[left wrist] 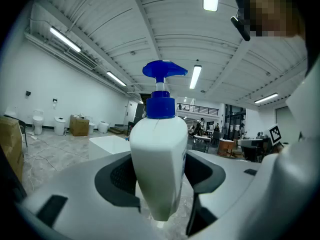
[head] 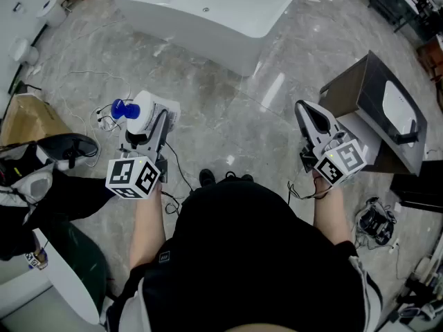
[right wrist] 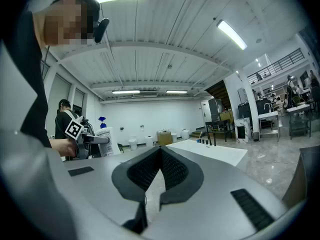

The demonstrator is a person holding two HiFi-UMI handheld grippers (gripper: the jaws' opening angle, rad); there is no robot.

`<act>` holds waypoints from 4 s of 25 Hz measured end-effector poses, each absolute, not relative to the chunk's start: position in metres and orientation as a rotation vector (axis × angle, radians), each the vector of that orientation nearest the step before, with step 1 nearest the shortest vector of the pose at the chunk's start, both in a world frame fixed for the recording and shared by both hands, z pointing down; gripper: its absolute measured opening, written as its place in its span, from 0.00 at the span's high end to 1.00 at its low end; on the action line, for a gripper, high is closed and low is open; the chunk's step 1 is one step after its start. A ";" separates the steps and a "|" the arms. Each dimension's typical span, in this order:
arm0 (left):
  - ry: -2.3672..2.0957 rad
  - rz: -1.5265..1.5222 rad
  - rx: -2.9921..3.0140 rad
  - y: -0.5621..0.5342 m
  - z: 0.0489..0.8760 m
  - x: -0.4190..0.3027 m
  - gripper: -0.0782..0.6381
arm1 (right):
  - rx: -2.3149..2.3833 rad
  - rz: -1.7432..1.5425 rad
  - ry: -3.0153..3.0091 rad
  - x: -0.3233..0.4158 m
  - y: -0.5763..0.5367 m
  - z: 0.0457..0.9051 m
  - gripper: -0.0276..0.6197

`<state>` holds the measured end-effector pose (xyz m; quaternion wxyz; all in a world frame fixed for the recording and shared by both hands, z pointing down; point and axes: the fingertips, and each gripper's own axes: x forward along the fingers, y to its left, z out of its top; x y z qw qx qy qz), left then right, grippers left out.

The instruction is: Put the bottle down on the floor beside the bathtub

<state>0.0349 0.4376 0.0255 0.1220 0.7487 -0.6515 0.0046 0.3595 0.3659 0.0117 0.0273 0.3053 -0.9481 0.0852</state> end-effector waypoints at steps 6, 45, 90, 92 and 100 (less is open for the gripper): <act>-1.898 0.013 2.183 0.436 0.033 0.033 0.51 | 0.953 0.271 -2.925 0.357 0.363 0.020 0.91; -1.936 0.128 2.147 0.378 0.070 -0.087 0.51 | 0.766 0.583 -2.996 0.213 0.281 0.069 0.91; -1.545 0.310 2.302 -0.096 0.129 -0.176 0.51 | 1.026 0.729 -2.714 0.040 -0.143 0.140 0.91; -1.534 0.309 2.291 -0.107 0.135 -0.169 0.51 | 1.040 0.761 -2.714 0.044 -0.149 0.149 0.91; -1.530 0.329 2.254 -0.140 0.163 -0.131 0.51 | 0.996 0.864 -2.710 0.057 -0.152 0.195 0.91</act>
